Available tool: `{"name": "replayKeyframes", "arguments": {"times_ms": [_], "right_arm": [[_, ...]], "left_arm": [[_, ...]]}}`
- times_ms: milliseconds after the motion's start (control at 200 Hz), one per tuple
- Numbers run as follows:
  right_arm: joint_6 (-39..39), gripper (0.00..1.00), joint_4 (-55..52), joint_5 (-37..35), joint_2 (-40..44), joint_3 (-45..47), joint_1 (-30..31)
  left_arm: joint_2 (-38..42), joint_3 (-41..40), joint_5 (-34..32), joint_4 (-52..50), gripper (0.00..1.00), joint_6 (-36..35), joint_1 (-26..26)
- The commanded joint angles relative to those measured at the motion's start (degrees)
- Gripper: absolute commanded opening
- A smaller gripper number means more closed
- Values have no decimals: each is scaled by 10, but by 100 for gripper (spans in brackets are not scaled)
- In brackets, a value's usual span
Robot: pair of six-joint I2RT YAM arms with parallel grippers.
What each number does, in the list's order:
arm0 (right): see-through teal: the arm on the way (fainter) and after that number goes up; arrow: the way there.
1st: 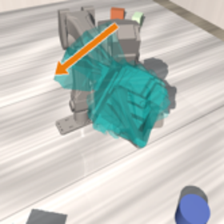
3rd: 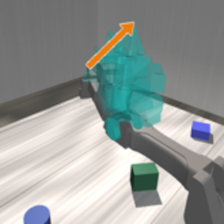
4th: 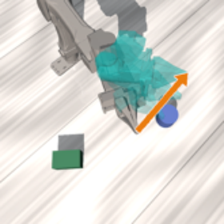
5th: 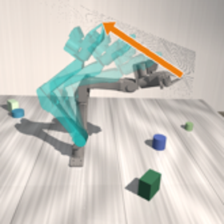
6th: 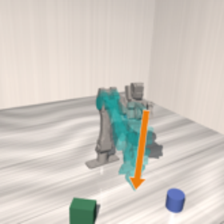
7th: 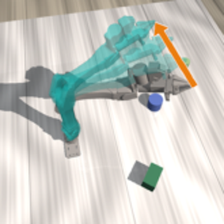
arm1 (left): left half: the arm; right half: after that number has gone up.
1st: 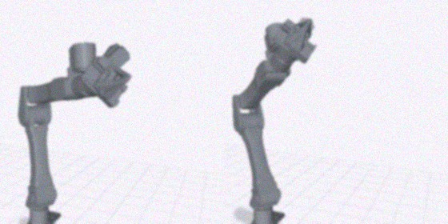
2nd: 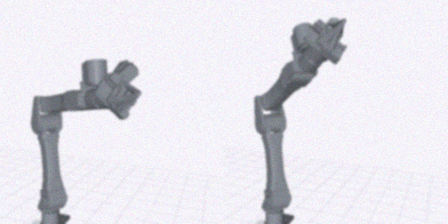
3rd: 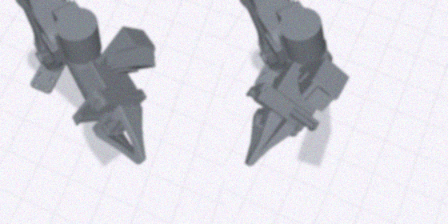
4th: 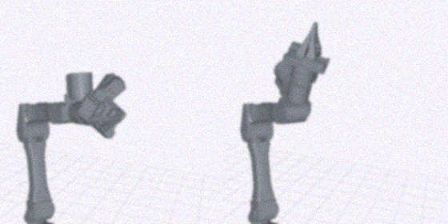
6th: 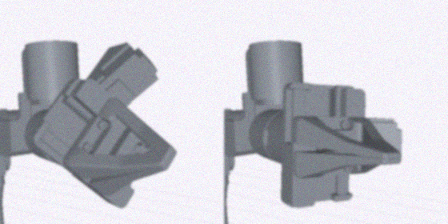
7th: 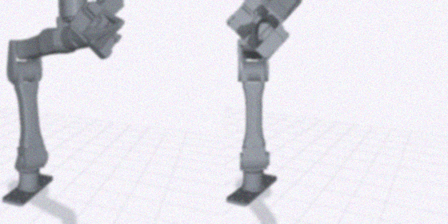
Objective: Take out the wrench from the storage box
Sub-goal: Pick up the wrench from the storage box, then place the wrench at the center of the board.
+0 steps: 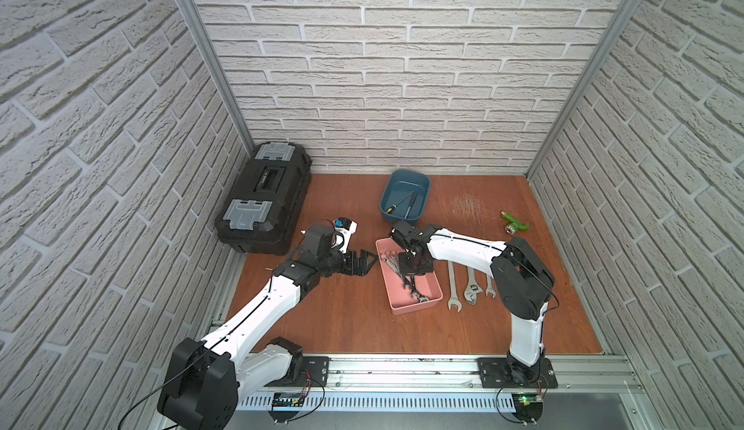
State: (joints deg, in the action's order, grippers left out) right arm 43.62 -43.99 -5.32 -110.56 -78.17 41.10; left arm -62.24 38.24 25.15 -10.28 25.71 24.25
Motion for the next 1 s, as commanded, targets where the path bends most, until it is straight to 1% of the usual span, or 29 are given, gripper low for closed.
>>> {"name": "replayKeyframes", "arguments": {"times_ms": [0, 175, 365, 595, 645, 745, 890, 995], "right_arm": [[10, 6, -5, -24, 54, -16, 4], [2, 6, -31, -44, 77, -38, 7], [-25, 6, -75, -67, 104, -67, 5], [-53, 6, -105, -73, 140, -66, -12], [-57, 6, -120, -83, 152, -62, -21], [-91, 6, -141, -80, 176, -47, -49], [-137, 6, -147, -61, 223, 10, -98], [-178, 6, -153, -54, 255, 54, -146]], "left_arm": [[-7, 2, 8, 19, 98, 0, 2], [-15, 8, 12, 19, 98, -2, 3], [-17, 9, 10, 19, 98, -2, 2], [-22, 14, 10, 23, 98, -4, 2], [-24, 14, 11, 22, 98, -6, 2], [-25, 15, 12, 25, 98, -3, 2], [-30, 17, 14, 30, 98, -3, 2], [-38, 22, 18, 30, 98, -3, 2]]}}
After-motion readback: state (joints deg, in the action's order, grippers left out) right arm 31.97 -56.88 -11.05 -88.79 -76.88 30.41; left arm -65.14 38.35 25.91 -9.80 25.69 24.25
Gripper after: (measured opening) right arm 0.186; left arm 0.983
